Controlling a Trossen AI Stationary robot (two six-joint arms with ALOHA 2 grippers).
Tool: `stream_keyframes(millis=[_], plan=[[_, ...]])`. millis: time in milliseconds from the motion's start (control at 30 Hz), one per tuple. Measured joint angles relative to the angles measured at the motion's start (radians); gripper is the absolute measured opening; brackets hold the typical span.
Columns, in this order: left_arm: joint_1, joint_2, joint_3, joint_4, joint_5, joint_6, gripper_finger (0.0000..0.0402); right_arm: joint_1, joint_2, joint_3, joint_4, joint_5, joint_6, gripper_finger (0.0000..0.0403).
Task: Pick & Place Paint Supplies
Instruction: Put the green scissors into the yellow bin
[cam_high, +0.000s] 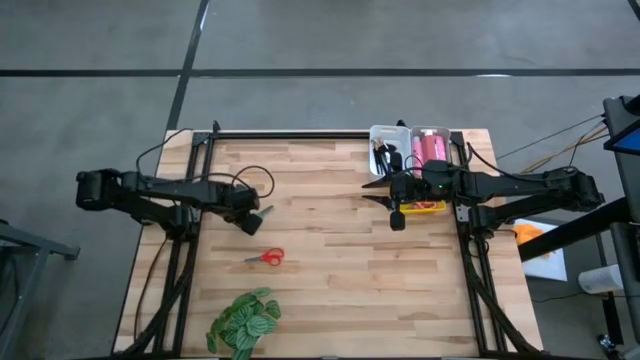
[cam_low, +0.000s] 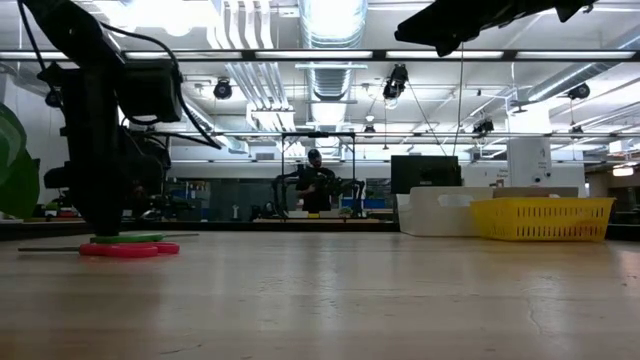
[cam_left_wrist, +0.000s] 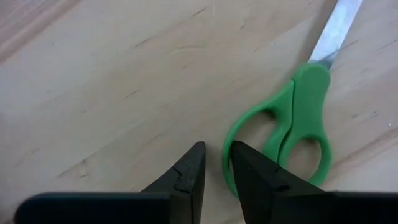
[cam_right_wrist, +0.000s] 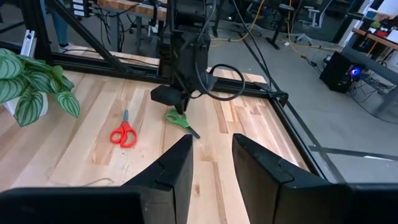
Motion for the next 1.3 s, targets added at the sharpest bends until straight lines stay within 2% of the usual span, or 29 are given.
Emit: stream_keyframes(millis=[267,600,900,1100,1300], plan=[[0.000,0.000,-0.001,0.011,0.011,0.000,0.0009,0.000,0.000,0.000,0.000,0.000,0.000,0.0109],[0.000,-0.010,0.004,0.011,0.011,0.000,0.0003,0.000,0.000,0.000,0.000,0.000,0.000,0.0109],[0.000,-0.103,0.075,0.039,0.019,0.000,0.0002,0.000,0.000,0.000,0.000,0.000,0.000,0.0109],[-0.001,-0.117,0.143,0.131,0.055,0.000,0.0002,0.000,0.000,0.000,0.000,0.000,0.000,0.0109],[-0.004,-0.073,0.168,0.357,0.103,0.000,0.0002,0.000,0.000,0.000,0.000,0.000,0.000,0.0109]])
